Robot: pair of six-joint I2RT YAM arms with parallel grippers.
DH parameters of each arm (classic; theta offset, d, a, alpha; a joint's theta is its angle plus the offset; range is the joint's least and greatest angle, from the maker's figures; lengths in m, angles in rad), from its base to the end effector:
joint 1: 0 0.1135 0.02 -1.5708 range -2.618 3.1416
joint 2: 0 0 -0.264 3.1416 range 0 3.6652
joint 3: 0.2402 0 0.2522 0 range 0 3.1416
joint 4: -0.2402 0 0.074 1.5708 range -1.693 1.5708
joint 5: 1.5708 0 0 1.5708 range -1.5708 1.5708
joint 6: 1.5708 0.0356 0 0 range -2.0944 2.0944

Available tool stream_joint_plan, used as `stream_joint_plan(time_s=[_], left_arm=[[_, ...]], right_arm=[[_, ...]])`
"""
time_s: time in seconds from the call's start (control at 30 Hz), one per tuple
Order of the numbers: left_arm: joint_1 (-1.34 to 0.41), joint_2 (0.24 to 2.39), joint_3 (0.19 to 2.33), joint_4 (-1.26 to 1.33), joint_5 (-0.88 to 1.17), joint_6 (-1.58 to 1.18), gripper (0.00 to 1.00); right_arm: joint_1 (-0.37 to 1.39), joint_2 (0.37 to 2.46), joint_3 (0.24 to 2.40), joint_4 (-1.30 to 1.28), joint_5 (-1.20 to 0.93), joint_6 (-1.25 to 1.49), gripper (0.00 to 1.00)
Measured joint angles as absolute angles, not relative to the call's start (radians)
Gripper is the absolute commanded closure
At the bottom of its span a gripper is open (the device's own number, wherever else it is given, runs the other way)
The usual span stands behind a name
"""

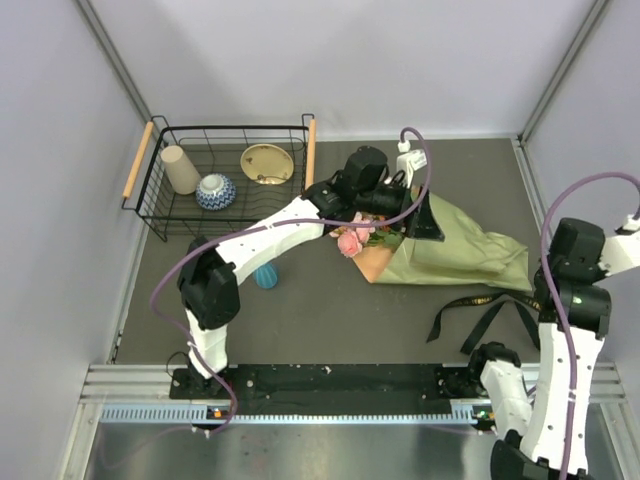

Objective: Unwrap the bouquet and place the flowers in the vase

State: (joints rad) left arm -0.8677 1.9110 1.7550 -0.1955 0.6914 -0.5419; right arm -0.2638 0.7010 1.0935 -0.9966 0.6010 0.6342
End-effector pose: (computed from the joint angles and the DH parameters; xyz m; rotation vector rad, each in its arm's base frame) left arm 0.2766 -0.3615 0.3487 0.8707 2.0071 -1.5421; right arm 0.0978 -0.0473 0.3742 1.1956 1.7097 -0.4282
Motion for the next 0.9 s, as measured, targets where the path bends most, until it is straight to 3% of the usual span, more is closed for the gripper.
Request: stream_joint_plan(time_s=[0.17, 0.4, 0.87, 0.9], left_arm=[[-0.868, 1.849, 1.673, -0.191, 0.690, -0.524, 0.21], [-0.868, 1.719, 1.495, -0.192, 0.679, -0.493, 0.21], [-0.866, 1.558, 1.252, -0.221, 0.636, -0.385, 0.20], [-0.865, 1.554, 1.245, -0.225, 0.635, -0.382, 0.20]], right_arm=[[-0.302, 0.702, 0.902, -0.995, 0.509, 0.767, 1.00], [-0.493, 0.721, 0.719, -0.938, 0.362, 0.801, 1.00], [-0.531, 0.749, 0.667, -0.831, 0.222, 0.751, 1.00], [-0.531, 0.751, 0.667, -0.828, 0.216, 0.750, 0.96]])
